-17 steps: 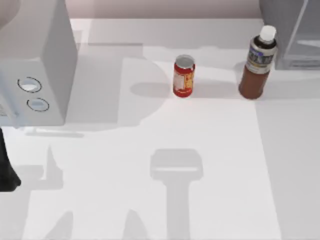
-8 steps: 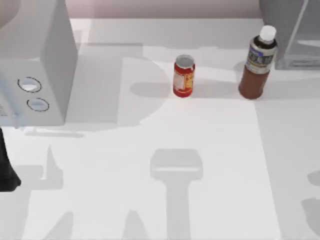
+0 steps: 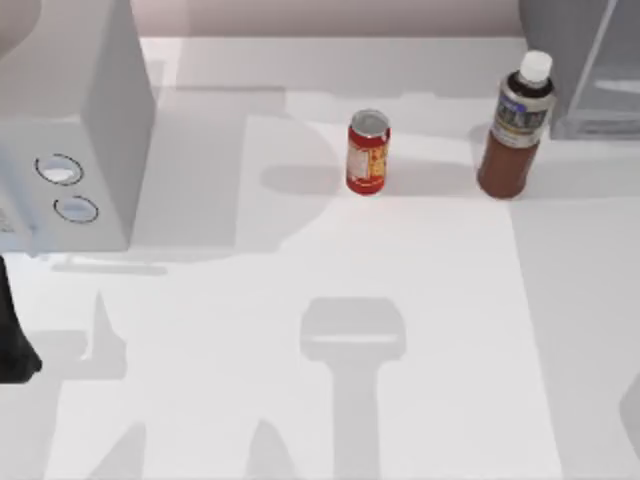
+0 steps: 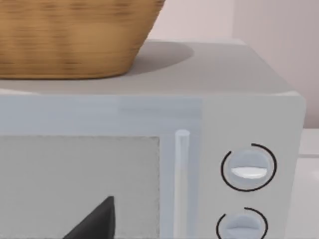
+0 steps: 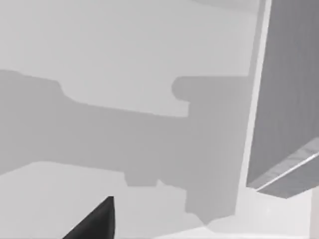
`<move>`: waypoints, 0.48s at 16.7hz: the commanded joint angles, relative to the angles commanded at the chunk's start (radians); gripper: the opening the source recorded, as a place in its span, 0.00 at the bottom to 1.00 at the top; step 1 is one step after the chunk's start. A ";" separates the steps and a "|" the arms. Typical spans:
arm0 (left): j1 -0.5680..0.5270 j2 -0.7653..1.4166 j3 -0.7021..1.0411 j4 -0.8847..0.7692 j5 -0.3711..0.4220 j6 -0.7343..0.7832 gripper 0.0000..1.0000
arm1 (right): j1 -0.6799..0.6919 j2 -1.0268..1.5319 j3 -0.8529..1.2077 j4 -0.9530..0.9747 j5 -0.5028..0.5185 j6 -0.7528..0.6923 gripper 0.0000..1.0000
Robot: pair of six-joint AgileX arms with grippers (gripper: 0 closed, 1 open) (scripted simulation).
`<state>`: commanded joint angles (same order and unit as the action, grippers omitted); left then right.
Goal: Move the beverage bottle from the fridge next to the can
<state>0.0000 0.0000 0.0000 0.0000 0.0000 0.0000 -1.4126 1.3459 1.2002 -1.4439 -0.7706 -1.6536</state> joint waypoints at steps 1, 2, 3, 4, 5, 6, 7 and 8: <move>0.000 0.000 0.000 0.000 0.000 0.000 1.00 | -0.082 0.094 0.025 -0.006 -0.034 -0.084 1.00; 0.000 0.000 0.000 0.000 0.000 0.000 1.00 | -0.156 0.177 0.048 -0.012 -0.064 -0.158 1.00; 0.000 0.000 0.000 0.000 0.000 0.000 1.00 | -0.221 0.251 0.069 -0.018 -0.091 -0.221 1.00; 0.000 0.000 0.000 0.000 0.000 0.000 1.00 | -0.275 0.314 0.087 -0.025 -0.114 -0.275 1.00; 0.000 0.000 0.000 0.000 0.000 0.000 1.00 | -0.319 0.367 0.103 -0.030 -0.134 -0.318 1.00; 0.000 0.000 0.000 0.000 0.000 0.000 1.00 | -0.353 0.410 0.115 -0.036 -0.150 -0.352 1.00; 0.000 0.000 0.000 0.000 0.000 0.000 1.00 | -0.376 0.442 0.126 -0.041 -0.162 -0.377 1.00; 0.000 0.000 0.000 0.000 0.000 0.000 1.00 | -0.390 0.464 0.133 -0.045 -0.170 -0.393 1.00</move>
<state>0.0000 0.0000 0.0000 0.0000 0.0000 0.0000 -1.8027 1.8096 1.3331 -1.4890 -0.9403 -2.0467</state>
